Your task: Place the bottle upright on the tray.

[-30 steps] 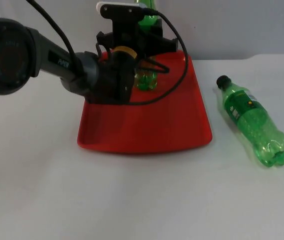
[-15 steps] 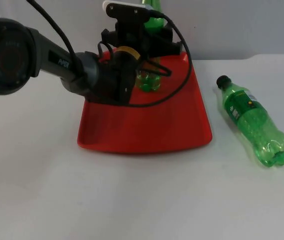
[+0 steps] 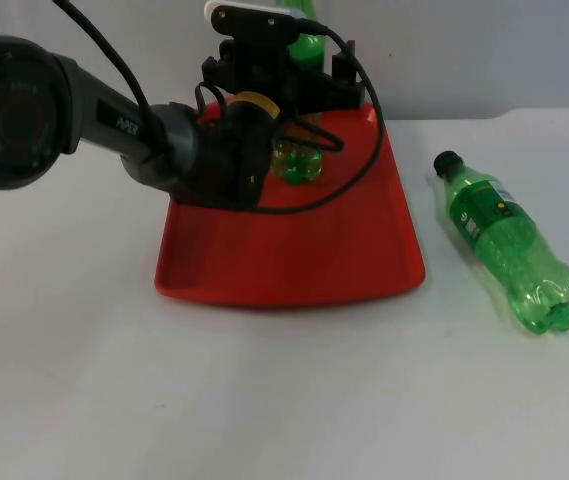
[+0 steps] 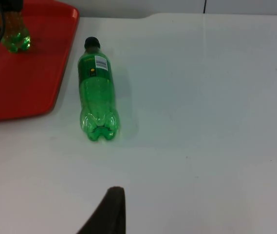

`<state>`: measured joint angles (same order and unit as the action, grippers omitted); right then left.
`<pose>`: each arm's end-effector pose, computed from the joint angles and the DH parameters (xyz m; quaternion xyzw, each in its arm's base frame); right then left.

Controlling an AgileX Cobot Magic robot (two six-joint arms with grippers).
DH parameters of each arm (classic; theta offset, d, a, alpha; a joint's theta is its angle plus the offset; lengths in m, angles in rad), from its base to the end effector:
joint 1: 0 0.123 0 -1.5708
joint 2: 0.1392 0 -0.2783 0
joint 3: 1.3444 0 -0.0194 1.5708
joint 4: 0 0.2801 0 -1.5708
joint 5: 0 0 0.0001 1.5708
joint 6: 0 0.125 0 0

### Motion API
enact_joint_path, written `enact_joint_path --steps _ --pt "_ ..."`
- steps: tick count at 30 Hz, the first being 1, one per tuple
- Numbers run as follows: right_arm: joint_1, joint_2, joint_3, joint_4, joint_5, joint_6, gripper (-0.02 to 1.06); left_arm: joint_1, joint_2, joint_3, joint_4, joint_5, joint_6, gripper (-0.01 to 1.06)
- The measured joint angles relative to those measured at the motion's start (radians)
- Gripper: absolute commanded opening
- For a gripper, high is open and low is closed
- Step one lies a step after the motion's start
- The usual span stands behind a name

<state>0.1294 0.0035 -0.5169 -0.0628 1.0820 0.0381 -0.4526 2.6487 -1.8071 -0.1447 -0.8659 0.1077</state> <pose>0.0557 0.0003 0.2791 -0.0373 0.8541 0.0121 0.5187 0.5474 -0.2509 0.0548 0.1144 0.6589 -0.1258 0.7327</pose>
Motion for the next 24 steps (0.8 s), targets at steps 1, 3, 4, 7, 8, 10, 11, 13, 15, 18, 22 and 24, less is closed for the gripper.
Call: enact_joint_path --steps 1,3,4,7,8,10,11,13,15,18,22,24 --pt "0.0 0.0 0.0 0.0 0.0 0.0 1.05 0.0 0.0 0.0 0.0 0.0 0.0 0.91" --pt "0.0 0.0 0.0 0.0 0.0 0.0 1.05 0.0 0.0 0.0 0.0 0.0 0.0 0.91" --pt "0.0 0.0 0.0 0.0 0.0 0.0 1.05 0.0 0.0 0.0 0.0 0.0 0.0 0.91" --pt "0.0 0.0 0.0 0.0 0.0 0.0 1.05 0.0 0.0 0.0 0.0 0.0 0.0 0.91" --pt "0.0 0.0 0.0 0.0 0.0 0.0 1.05 0.0 0.0 0.0 0.0 0.009 0.0 0.91" --pt "0.0 0.0 0.0 0.0 0.0 0.0 1.05 0.0 0.0 0.0 -0.005 0.023 0.0 0.91" --pt "0.0 0.0 0.0 0.0 0.0 0.0 1.05 0.0 -0.004 0.0 -0.01 0.04 0.0 0.91" --pt "0.0 0.0 0.0 0.0 0.0 0.0 1.05 0.0 -0.012 0.0 -0.023 0.087 0.0 0.91" --pt "0.0 0.0 0.0 0.0 0.0 0.0 1.05 0.0 -0.017 0.0 -0.023 0.104 0.0 0.91" --pt "0.0 0.0 0.0 0.0 0.0 0.0 1.05 0.0 -0.034 0.0 -0.032 0.173 0.0 0.91" --pt "0.0 0.0 0.0 0.0 0.0 0.0 1.05 0.0 -0.044 0.0 -0.044 0.235 0.0 0.91" --pt "0.0 0.0 0.0 0.0 0.0 0.0 1.05 0.0 -0.047 0.0 -0.053 0.254 0.0 0.91"
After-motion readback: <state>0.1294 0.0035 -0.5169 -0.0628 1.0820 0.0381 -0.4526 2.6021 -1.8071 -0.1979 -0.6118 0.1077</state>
